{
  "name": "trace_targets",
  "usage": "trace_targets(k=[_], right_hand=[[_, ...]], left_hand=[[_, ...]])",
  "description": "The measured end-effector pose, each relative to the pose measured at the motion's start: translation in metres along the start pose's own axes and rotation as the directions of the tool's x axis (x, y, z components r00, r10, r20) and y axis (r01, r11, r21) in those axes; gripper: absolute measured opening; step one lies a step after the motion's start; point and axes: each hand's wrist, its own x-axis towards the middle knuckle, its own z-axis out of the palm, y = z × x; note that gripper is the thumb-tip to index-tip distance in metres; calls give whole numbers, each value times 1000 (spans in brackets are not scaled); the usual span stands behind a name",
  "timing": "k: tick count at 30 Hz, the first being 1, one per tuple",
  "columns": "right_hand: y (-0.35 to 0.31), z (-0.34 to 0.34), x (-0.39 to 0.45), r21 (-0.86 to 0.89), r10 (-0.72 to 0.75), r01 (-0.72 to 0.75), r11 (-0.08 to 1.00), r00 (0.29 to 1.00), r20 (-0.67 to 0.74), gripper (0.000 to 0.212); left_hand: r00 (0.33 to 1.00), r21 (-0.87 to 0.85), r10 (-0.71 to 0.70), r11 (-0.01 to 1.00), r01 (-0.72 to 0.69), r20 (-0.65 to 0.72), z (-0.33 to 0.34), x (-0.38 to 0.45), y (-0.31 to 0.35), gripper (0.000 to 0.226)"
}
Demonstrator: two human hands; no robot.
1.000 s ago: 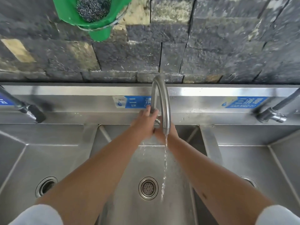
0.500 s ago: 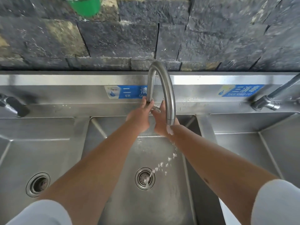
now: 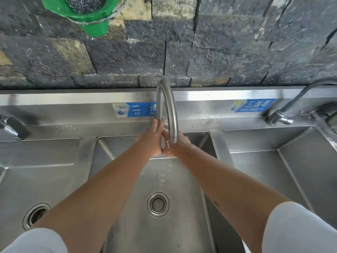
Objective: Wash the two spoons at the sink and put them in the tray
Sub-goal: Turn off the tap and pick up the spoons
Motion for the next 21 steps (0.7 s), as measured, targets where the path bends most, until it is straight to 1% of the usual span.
trace_targets(k=[2,4,5,6,8,11,14,19,21], right_hand=[[1,-4,-13,-85,-75,76,993,997,15,89],[0,-2,-25,-203,-136,137,969,991,21,74],[0,0,-31,-215,-136,139,967,990,31,67],[0,4,-37,-197,-122,128,972,992,44,65],[1,14,-52,-132,-79,88,987,994,77,70],[4,30,-78,-92,-33,43,995,993,113,81],[9,48,-105,-63,-3,12,998,990,138,82],[23,72,-150,-64,36,-29,998,994,107,82],[31,80,-169,-49,79,-72,996,987,142,88]], left_hand=[[999,-36,-14,999,15,29,3,-15,6,101],[997,-57,-62,996,64,38,7,-31,12,97],[996,-65,-80,994,83,44,9,-39,15,95],[995,-77,-92,992,95,47,11,-48,18,93],[994,-92,-98,990,103,54,16,-67,24,95],[996,-81,-66,994,70,58,31,-95,33,96],[998,-63,-28,998,31,57,47,-119,42,93],[999,-24,16,1000,-15,51,66,-148,52,88],[997,-35,17,999,-15,71,74,-159,55,84]])
